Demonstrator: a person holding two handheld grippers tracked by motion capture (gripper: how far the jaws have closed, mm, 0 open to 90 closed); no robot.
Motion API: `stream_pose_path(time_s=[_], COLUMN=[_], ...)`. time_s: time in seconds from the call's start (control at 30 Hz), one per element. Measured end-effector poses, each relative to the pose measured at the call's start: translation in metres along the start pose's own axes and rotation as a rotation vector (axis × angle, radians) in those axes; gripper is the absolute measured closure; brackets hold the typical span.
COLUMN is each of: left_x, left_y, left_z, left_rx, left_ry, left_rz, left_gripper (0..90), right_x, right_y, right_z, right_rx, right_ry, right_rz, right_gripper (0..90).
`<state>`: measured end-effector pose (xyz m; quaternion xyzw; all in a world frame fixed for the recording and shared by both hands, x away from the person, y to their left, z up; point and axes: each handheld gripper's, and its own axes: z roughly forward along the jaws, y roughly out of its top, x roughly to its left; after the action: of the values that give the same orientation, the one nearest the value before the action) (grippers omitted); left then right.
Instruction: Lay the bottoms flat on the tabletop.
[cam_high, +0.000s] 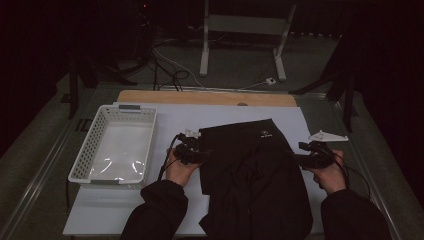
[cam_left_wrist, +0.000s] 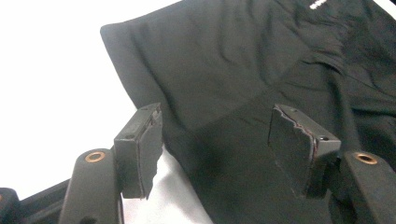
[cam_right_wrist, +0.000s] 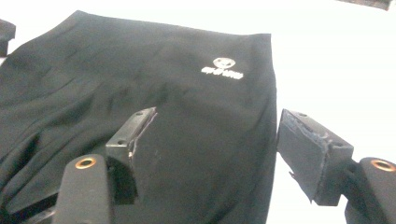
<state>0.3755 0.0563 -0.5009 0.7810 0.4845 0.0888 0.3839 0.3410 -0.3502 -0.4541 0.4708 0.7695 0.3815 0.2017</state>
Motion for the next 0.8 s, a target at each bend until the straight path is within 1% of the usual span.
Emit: stream_pose_path(time_s=[0.07,0.1,0.13,0.17,0.23,0.27,0.3,0.43,0.47,0.5,0.57,0.6,0.67,0.73,0.77,0.8], left_x=[0.003,0.004,0.007,0.009,0.012,0.013,0.013,0.015,0.016,0.017,0.017,0.016,0.016,0.016,0.016,0.016], left_y=[0.001,0.001,0.0,0.0,-0.001,-0.001,-0.002,-0.002,-0.001,0.0,0.002,0.003,0.006,0.008,0.009,0.011], left_z=[0.004,0.005,0.008,0.009,0.013,0.015,0.016,0.021,0.022,0.022,0.024,0.025,0.028,0.031,0.032,0.033], left_rx=[0.005,0.008,0.017,0.021,0.037,0.043,0.046,0.054,0.052,0.052,0.058,0.065,0.074,0.079,0.081,0.081], left_ry=[0.011,0.016,0.018,0.02,0.028,0.031,0.029,0.01,0.009,0.01,0.012,0.025,0.025,0.032,0.028,0.035], left_rz=[-0.011,-0.015,-0.024,-0.031,-0.038,-0.044,-0.047,-0.063,-0.073,-0.078,-0.076,-0.071,-0.067,-0.062,-0.064,-0.054], left_gripper=[36.8,36.8,37.0,37.6,38.9,40.1,41.9,51.2,52.8,55.8,61.6,64.7,74.2,81.8,83.9,84.7], right_x=[-0.006,-0.009,-0.011,-0.014,-0.018,-0.02,-0.022,-0.032,-0.034,-0.037,-0.041,-0.043,-0.046,-0.046,-0.046,-0.046], right_y=[0.004,0.006,0.007,0.007,0.008,0.008,0.007,0.007,0.007,0.005,0.003,0.002,0.001,0.0,0.0,0.0], right_z=[0.009,0.015,0.019,0.026,0.037,0.041,0.047,0.064,0.067,0.071,0.077,0.079,0.084,0.087,0.088,0.09], right_rx=[0.004,0.003,0.01,0.017,0.028,0.03,0.039,0.049,0.051,0.059,0.071,0.073,0.083,0.081,0.086,0.096], right_ry=[-0.015,-0.026,-0.029,-0.047,-0.054,-0.058,-0.076,-0.113,-0.117,-0.123,-0.142,-0.144,-0.146,-0.131,-0.131,-0.133], right_rz=[0.011,0.029,0.031,0.052,0.097,0.106,0.11,0.163,0.173,0.192,0.209,0.218,0.231,0.24,0.235,0.231], right_gripper=[34.1,35.9,37.5,40.1,44.0,45.7,47.9,55.7,58.2,60.0,61.4,61.4,63.7,66.1,69.3,74.4])
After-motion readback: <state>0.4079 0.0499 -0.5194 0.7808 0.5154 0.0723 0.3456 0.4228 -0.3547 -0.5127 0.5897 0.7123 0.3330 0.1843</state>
